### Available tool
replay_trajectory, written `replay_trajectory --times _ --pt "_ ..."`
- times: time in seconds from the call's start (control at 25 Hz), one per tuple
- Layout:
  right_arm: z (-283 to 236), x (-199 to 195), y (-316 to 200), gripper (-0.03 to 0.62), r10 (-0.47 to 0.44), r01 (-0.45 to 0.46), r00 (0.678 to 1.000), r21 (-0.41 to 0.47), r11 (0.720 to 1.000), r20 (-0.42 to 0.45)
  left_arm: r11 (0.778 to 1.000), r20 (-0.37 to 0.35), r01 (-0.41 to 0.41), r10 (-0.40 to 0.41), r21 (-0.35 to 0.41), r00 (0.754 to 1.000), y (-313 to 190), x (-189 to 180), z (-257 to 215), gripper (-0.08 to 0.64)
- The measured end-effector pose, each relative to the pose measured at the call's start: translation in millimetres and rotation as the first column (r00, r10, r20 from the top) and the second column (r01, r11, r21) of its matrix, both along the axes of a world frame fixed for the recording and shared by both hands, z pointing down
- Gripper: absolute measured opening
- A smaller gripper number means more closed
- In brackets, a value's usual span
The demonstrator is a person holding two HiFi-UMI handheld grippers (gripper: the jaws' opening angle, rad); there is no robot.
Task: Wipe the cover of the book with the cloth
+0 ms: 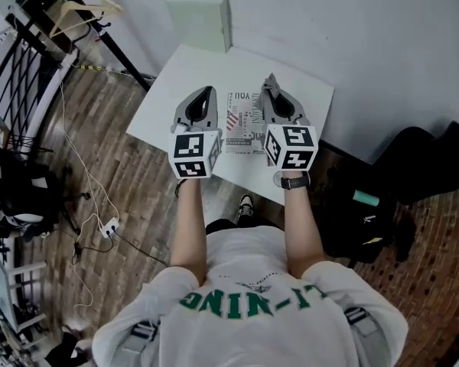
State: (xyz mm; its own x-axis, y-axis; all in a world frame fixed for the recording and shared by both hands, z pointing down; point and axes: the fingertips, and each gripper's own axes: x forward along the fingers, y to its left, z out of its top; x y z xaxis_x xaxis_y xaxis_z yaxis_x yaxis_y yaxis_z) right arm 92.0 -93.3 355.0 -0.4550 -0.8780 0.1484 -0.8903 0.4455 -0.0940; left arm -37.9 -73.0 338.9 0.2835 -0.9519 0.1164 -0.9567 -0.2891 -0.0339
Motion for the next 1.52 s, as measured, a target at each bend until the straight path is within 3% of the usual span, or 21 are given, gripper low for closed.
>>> replay_trajectory --times 0.24,0.4,0.64,0.8,0.92,1.2,1.52 --pt "69.1 -4.5 -61.3 0.038 -0.017 0.013 1.0 -0.16 0.987 -0.023 0.995 -0.034 -0.044 0.041 -0.092 0.999 -62.5 2.8 41.9 0.014" --pt "126.0 -18.2 -96.5 0.038 -0.021 0.018 1.0 -0.317 0.948 -0.007 0.99 -0.049 -0.062 0.056 -0.127 0.997 -100.0 -9.1 67.7 0.014" --pt "187.0 -52.2 -145.9 0.039 -0.055 0.038 0.998 -0.446 0.894 -0.024 0.983 -0.071 -0.068 0.056 -0.17 0.996 -157.4 -30.2 87.3 0.014" --pt "229.5 -72.6 -171.2 0.04 -0.092 0.059 0.995 -0.532 0.845 -0.036 0.977 -0.067 -0.051 0.038 -0.208 0.997 -182.7 -45.7 106.4 0.014" --pt "266.6 -88.7 -182.9 0.04 -0.119 0.068 0.992 -0.611 0.789 -0.044 0.968 -0.061 -0.048 0.034 -0.246 0.998 -195.9 -57.5 123.1 0.014" --pt "326.9 -117.9 -190.6 0.04 -0.205 0.042 0.969 -0.724 0.689 -0.138 0.952 -0.05 -0.04 0.026 -0.305 0.998 -208.3 -79.3 156.1 0.014" --pt "342.3 -120.8 -190.6 0.04 -0.276 0.029 0.937 -0.735 0.677 -0.216 0.939 -0.044 -0.042 0.029 -0.34 0.999 -215.7 -75.9 174.5 0.014"
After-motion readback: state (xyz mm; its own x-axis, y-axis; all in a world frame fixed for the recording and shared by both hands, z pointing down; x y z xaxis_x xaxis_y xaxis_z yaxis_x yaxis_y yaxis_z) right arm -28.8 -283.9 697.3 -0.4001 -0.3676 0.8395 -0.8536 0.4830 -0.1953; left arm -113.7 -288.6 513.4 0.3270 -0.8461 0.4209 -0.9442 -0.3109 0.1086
